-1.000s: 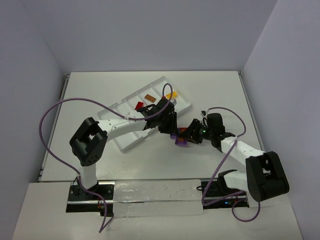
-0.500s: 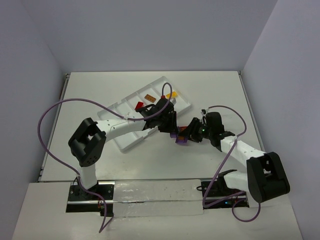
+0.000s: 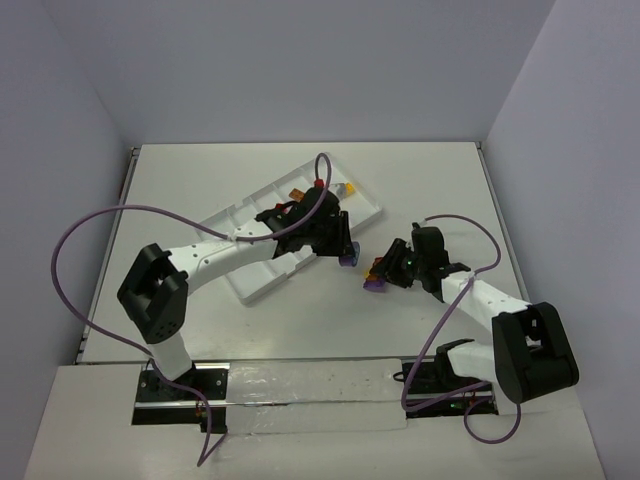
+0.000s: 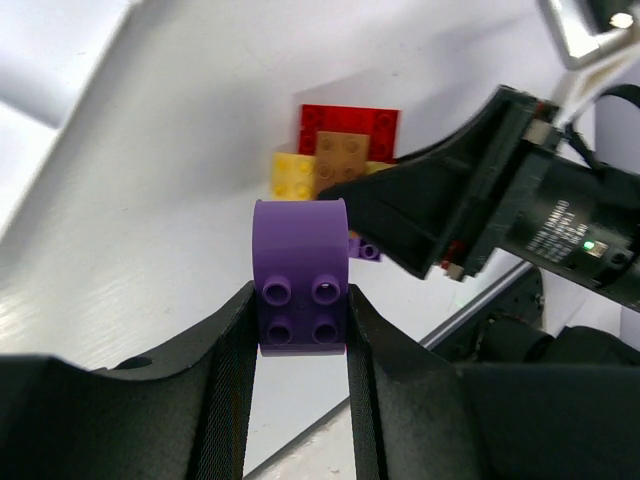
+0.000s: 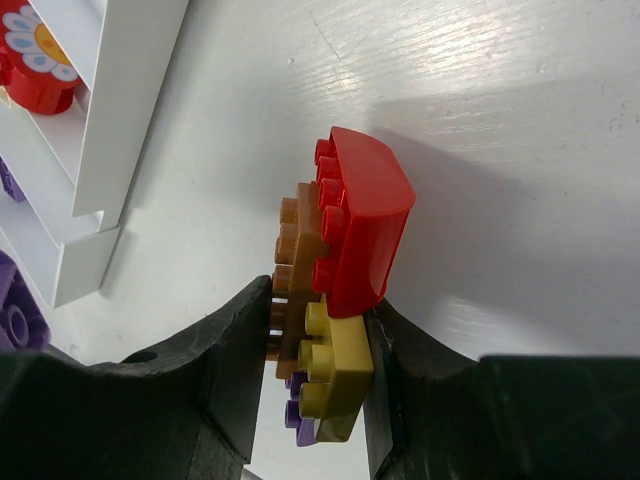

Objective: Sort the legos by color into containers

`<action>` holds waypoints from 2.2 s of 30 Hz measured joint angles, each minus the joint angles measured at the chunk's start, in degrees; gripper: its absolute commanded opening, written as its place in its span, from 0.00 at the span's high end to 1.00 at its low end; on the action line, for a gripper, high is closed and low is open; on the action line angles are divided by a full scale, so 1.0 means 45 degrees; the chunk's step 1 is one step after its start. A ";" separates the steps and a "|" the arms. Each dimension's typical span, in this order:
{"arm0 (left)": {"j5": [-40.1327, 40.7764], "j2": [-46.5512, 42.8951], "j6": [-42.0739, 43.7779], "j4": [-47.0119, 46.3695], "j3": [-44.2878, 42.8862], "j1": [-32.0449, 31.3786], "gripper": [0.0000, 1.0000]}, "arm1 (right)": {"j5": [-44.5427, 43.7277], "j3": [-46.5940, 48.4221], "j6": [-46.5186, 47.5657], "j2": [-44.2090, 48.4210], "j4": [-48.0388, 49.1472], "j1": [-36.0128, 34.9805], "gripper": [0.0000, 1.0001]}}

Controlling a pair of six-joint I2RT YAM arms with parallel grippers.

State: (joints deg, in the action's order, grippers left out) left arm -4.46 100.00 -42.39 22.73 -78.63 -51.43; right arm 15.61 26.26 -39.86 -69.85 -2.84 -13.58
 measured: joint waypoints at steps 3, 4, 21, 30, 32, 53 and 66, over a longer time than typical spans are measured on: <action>0.0239 -0.0336 -0.0017 0.0491 0.0068 0.0517 1.00 | -0.0128 0.0000 0.0076 0.0086 -0.0050 0.0000 0.99; 0.0393 -0.0554 -0.0034 0.0634 0.0141 0.0775 1.00 | -0.0136 0.0000 0.0078 0.0089 -0.0052 0.0000 0.99; 0.6453 -0.4944 -0.1656 0.4262 0.4478 0.6477 1.00 | -0.0201 0.0107 0.0355 0.0195 -0.0406 -0.0005 0.98; 0.6140 -0.4303 -0.1749 0.3473 0.4682 0.6451 0.97 | -0.0290 0.0112 0.0350 0.0343 -0.0592 -0.0005 0.98; 0.6129 -0.4199 -0.1749 0.3298 0.4682 0.6453 0.90 | -0.0331 0.0112 0.0350 0.0394 -0.0643 -0.0005 0.98; 0.5530 -0.5218 -0.0024 0.2301 0.4150 0.4150 0.11 | -0.0279 0.0112 0.0347 0.0453 -0.0707 -0.0005 0.96; 0.3934 -0.3667 0.0591 0.1134 0.2603 0.0749 0.12 | -0.0276 0.0112 0.0395 0.0400 -0.0713 -0.0005 0.39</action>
State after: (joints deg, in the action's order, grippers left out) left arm 13.24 83.50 -39.73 27.84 -66.92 -48.06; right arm 14.36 26.76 -38.08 -68.05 -6.05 -13.61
